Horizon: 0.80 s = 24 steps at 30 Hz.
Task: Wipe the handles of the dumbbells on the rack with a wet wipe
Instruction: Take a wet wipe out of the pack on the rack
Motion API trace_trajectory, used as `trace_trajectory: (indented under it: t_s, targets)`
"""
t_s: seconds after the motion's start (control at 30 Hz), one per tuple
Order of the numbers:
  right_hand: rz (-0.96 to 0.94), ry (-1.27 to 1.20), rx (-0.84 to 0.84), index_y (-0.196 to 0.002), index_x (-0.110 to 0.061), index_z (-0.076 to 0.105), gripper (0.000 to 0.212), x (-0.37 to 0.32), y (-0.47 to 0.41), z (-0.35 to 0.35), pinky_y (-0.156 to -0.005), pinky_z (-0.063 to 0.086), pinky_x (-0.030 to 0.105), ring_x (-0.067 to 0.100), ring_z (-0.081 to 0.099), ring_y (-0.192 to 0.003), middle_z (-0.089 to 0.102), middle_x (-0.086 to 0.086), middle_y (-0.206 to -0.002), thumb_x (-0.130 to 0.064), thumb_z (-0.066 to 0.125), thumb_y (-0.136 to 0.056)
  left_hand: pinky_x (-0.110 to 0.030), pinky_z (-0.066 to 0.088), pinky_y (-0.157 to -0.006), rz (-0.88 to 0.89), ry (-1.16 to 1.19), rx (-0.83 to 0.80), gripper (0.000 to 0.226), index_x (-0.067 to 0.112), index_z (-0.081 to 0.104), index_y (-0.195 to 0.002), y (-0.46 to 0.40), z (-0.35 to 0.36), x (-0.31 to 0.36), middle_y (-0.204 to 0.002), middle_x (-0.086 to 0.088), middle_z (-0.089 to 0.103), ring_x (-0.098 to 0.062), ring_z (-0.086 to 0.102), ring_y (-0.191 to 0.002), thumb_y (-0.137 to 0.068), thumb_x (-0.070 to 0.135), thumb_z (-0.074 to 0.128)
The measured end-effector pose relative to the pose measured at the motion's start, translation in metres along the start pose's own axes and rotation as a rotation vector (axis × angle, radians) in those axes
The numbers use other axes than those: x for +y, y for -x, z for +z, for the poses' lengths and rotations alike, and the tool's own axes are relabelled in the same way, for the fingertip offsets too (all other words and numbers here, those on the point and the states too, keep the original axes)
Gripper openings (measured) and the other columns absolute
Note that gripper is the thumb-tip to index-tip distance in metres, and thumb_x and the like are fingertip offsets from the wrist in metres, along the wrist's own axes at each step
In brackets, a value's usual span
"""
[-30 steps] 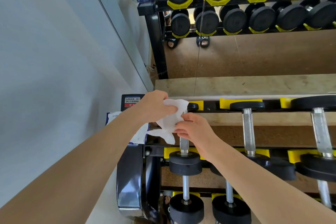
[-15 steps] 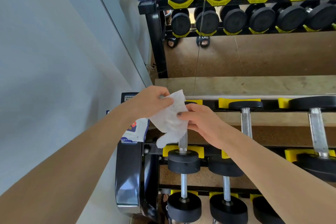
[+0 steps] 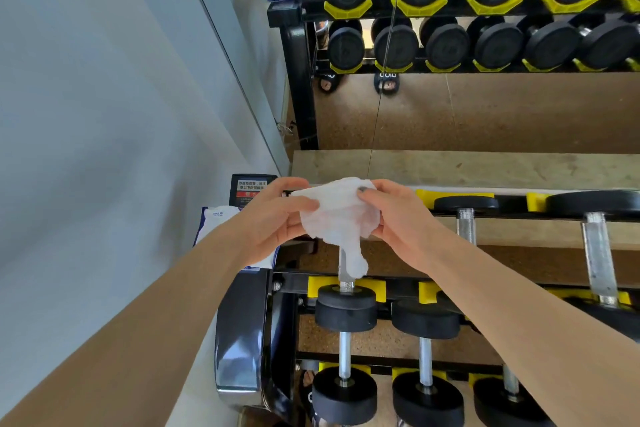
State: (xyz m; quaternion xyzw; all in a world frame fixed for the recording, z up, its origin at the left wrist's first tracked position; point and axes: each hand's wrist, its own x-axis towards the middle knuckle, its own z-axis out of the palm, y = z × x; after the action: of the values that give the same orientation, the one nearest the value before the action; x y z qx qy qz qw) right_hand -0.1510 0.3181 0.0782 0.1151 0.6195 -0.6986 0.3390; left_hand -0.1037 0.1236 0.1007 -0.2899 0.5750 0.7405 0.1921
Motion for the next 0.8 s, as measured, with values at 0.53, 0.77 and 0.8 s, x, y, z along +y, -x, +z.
trace_trajectory:
  t_s: [0.53,0.77,0.8]
  targets:
    - [-0.367,1.016,0.029,-0.102,-0.020,0.073,0.018,-0.005,0.011,0.006,-0.060,0.039,0.018,0.006,0.054,-0.078,0.061,-0.005,-0.091,-0.025,0.068,-0.086,-0.017,0.044,-0.052,0.201,-0.972,0.071,0.025,0.023,0.073,-0.101,0.004,0.006,0.003,-0.101,0.005,0.059,-0.011,0.057,-0.074,-0.081,0.009,0.077]
    - [-0.067,0.589,-0.115,-0.108,0.000,0.064,0.033,-0.010,0.003,-0.003,-0.089,0.044,0.039,0.034,0.057,-0.112,0.062,0.020,-0.116,-0.028,0.059,-0.090,-0.021,0.040,-0.077,0.341,-1.152,0.002,0.027,0.018,0.072,-0.090,0.002,-0.005,0.006,-0.107,-0.002,0.060,-0.011,0.055,-0.098,-0.101,0.036,0.056]
    - [-0.019,0.461,-0.114,-0.109,-0.001,0.063,0.034,-0.007,0.001,-0.004,-0.093,0.045,0.043,0.037,0.057,-0.114,0.061,0.021,-0.118,-0.028,0.058,-0.089,-0.024,0.041,-0.078,0.332,-1.128,-0.009,0.028,0.017,0.072,-0.092,0.002,-0.006,0.008,-0.104,-0.001,0.060,-0.008,0.056,-0.094,-0.102,0.038,0.055]
